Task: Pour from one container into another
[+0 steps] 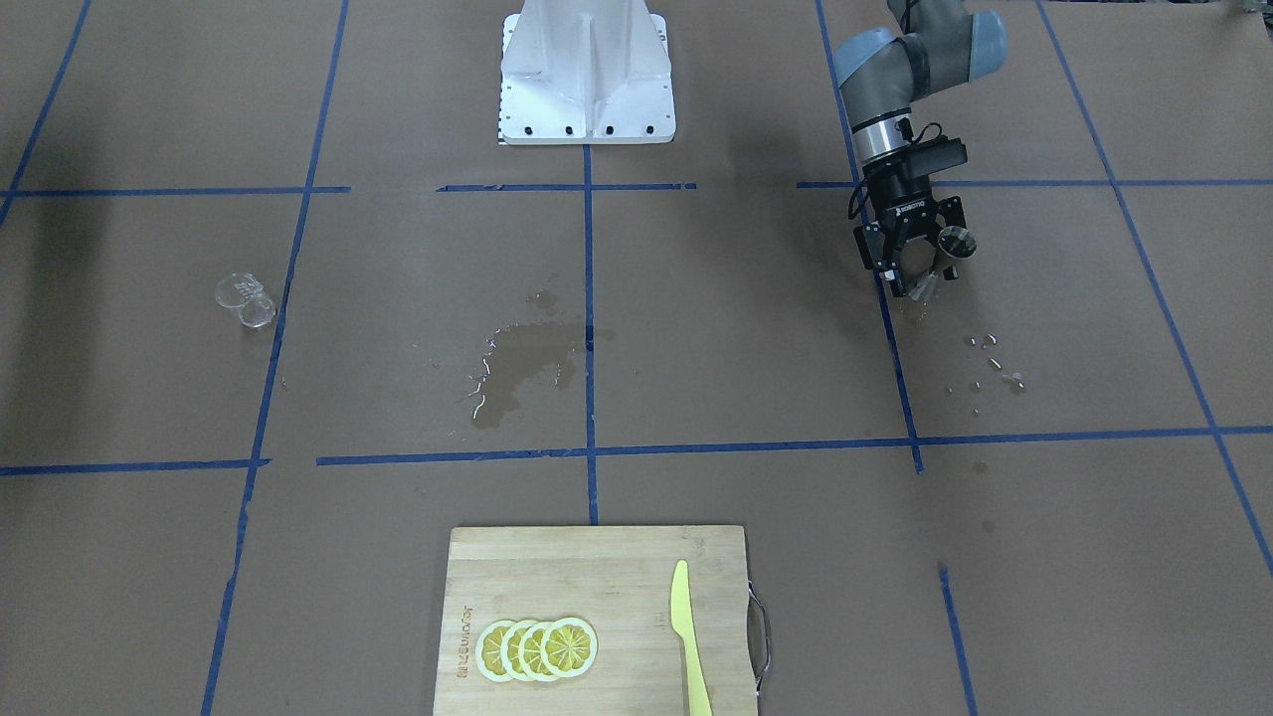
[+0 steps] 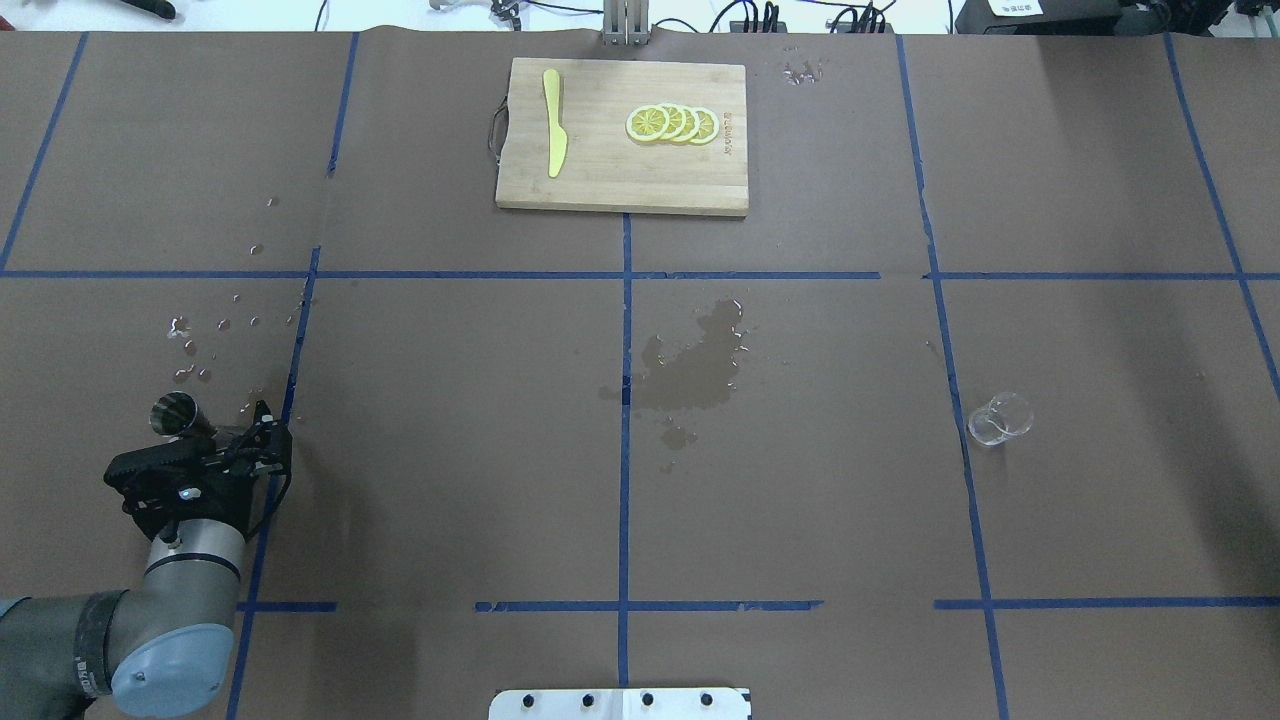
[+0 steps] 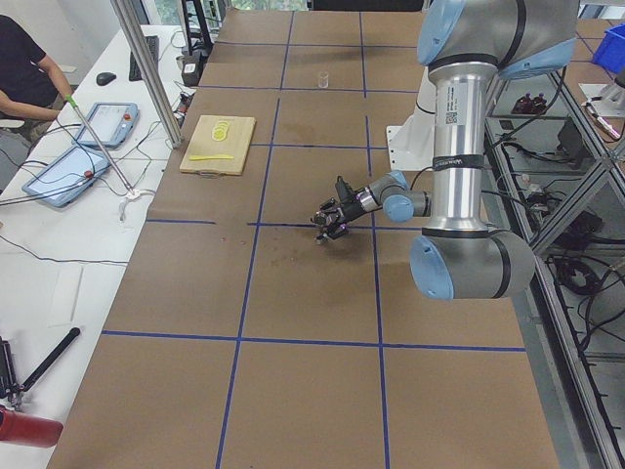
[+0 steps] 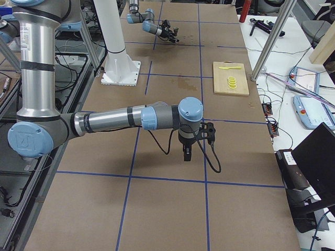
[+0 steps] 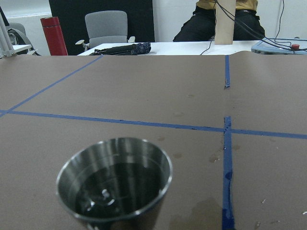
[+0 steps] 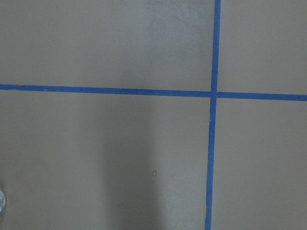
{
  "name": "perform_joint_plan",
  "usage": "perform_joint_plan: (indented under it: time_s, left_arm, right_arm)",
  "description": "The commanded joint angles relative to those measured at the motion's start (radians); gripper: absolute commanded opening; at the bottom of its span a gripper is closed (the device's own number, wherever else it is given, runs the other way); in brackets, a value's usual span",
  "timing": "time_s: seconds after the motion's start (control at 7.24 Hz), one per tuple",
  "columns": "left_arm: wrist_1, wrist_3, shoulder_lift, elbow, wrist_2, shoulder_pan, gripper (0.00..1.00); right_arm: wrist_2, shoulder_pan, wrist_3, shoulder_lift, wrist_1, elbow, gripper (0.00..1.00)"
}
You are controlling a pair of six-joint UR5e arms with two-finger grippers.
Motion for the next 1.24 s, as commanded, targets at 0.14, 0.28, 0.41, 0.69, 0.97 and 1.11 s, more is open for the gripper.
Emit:
perform_joint_plan:
  time_s: [0.14,0.28,0.41,0.69,0.97,1.11]
  left_arm:
    - [0.0,-0.001,0.017,-0.003,0.0,-0.007,0.7]
    - [0.0,-0.001,0.017,-0.003,0.002,-0.007,0.64]
    - [0.0,-0.001,0.017,-0.004,0.002,-0.007,0.58]
    - [0.0,-0.001,0.016,-0.008,0.002,-0.007,0.44]
    - [0.0,-0.008,0.019,-0.007,0.005,-0.007,0.37]
    - [-0.002,-0.014,0.019,-0.007,0.009,-0.007,0.33]
  right_arm:
    - [0.0,0.0,-0.001,-0.001,0.0,0.0,1.0]
    - [0.0,0.0,-0.001,-0.001,0.0,0.0,1.0]
    - [0.0,0.0,0.001,-0.001,0.0,0.0,1.0]
    - [0.0,0.0,0.001,0.0,0.0,-0.002,1.0]
    - [0.0,-0.002,0.001,0.0,0.0,-0.003,1.0]
    - [0.0,-0.002,0.001,-0.001,-0.002,-0.003,1.0]
